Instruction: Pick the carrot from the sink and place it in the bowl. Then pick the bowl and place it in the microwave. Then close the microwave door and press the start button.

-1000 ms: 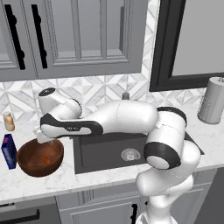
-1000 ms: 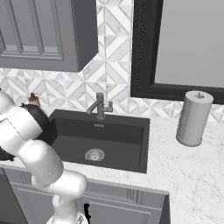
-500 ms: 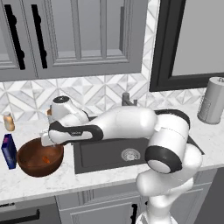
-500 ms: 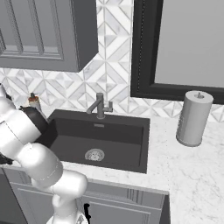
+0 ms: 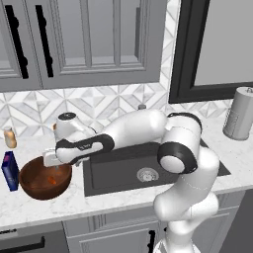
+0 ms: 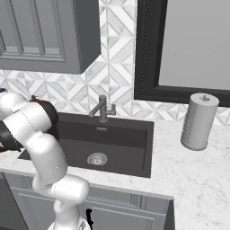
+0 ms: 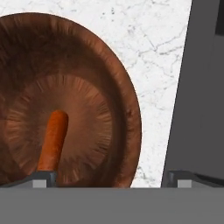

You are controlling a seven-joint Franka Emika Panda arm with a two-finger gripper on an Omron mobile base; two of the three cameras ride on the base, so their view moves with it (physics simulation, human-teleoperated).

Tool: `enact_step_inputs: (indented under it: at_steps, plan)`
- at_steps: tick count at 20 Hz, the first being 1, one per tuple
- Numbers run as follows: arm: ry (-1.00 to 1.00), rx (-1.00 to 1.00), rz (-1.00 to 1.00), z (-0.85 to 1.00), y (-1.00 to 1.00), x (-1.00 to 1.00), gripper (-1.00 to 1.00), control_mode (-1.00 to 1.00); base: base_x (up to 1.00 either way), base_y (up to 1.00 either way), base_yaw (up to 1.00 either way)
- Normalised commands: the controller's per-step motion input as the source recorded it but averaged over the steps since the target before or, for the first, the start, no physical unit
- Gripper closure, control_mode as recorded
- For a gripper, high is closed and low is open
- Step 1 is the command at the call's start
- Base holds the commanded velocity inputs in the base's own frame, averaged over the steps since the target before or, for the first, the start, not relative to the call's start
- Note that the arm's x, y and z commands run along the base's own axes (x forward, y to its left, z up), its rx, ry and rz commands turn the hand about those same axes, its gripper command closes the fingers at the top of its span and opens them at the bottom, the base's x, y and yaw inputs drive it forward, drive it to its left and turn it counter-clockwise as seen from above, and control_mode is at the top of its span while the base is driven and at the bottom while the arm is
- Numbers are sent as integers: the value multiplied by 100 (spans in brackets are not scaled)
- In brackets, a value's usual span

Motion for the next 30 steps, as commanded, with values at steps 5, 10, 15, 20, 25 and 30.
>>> enact_step_inputs:
  at_steps: [5, 10, 15, 20, 25, 30]
  plan:
    - [4, 0, 0, -34, 0, 0, -100, -100, 0, 0, 0]
    - [0, 0, 0, -41, 0, 0, -100, -100, 0, 0, 0]
    - [0, 0, 0, -36, 2, 0, 100, -100, 0, 0, 0]
    - [1, 0, 0, -20, 0, 0, 100, -100, 0, 0, 0]
    - [3, 1, -4, 13, -34, -32, 100, -100, 0, 0, 0]
    - [-1, 8, -13, 39, -63, -55, 100, -100, 0, 0, 0]
